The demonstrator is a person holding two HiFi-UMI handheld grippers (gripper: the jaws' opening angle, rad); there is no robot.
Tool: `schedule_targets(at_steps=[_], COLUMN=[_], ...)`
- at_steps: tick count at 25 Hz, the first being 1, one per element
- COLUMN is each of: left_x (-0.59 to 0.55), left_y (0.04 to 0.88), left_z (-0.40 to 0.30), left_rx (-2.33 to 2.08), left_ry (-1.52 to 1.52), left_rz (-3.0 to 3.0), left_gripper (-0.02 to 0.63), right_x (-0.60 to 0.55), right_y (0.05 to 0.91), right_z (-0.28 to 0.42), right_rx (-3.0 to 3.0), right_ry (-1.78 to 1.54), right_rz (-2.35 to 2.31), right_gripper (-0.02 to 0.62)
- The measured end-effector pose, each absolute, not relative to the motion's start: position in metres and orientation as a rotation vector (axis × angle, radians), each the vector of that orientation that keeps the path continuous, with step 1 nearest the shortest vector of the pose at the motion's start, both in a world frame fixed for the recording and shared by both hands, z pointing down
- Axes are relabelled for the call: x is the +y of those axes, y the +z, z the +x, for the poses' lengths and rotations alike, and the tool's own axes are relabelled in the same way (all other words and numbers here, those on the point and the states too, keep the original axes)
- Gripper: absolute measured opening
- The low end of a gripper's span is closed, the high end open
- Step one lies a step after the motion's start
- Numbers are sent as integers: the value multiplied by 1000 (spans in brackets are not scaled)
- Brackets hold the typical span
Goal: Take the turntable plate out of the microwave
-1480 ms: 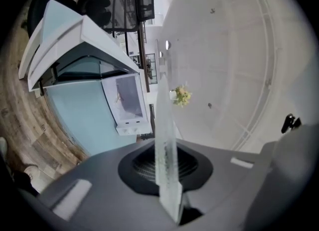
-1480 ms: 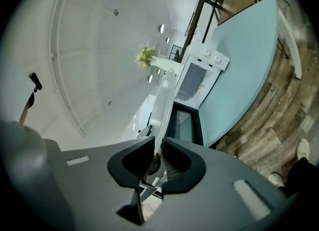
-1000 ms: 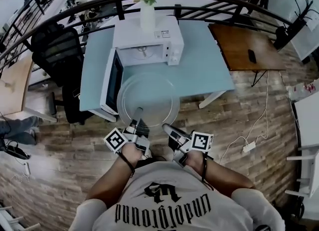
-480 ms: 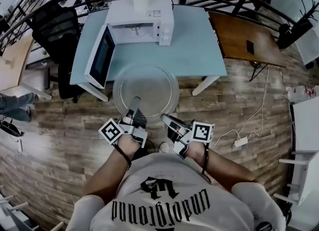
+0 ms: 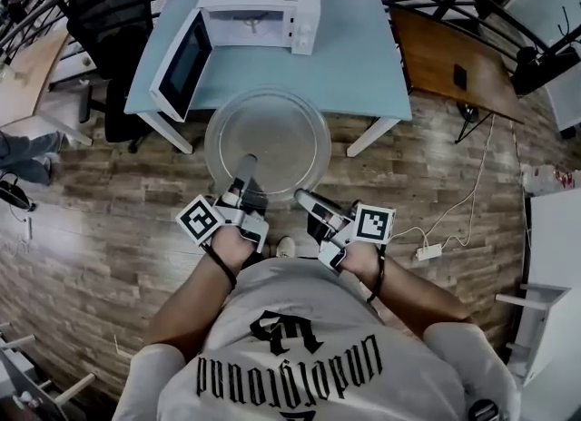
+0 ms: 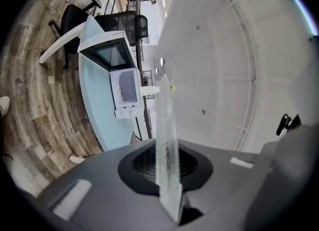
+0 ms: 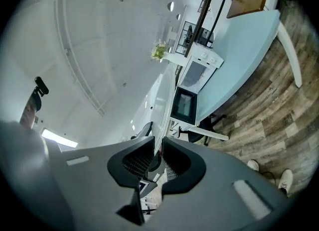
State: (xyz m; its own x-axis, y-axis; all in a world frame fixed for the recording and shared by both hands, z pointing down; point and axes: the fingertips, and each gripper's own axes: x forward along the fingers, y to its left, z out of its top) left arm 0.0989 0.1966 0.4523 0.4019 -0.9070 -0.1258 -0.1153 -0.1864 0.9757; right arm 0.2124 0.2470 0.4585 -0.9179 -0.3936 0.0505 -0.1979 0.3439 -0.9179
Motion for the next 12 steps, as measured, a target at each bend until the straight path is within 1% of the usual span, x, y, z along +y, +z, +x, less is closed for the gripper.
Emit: schedule_targets(at_steps=[12], left_x=[206], left_y=[447], left_z=[97], left_rx=[-960], left_ry=[-958], left_rz=[1584], left_gripper=[77], right_x=[252], right_y=[455], right_z=[212], right_rx=[2434], right_ry=[-1639], right_rz=[-488], right_gripper=[46])
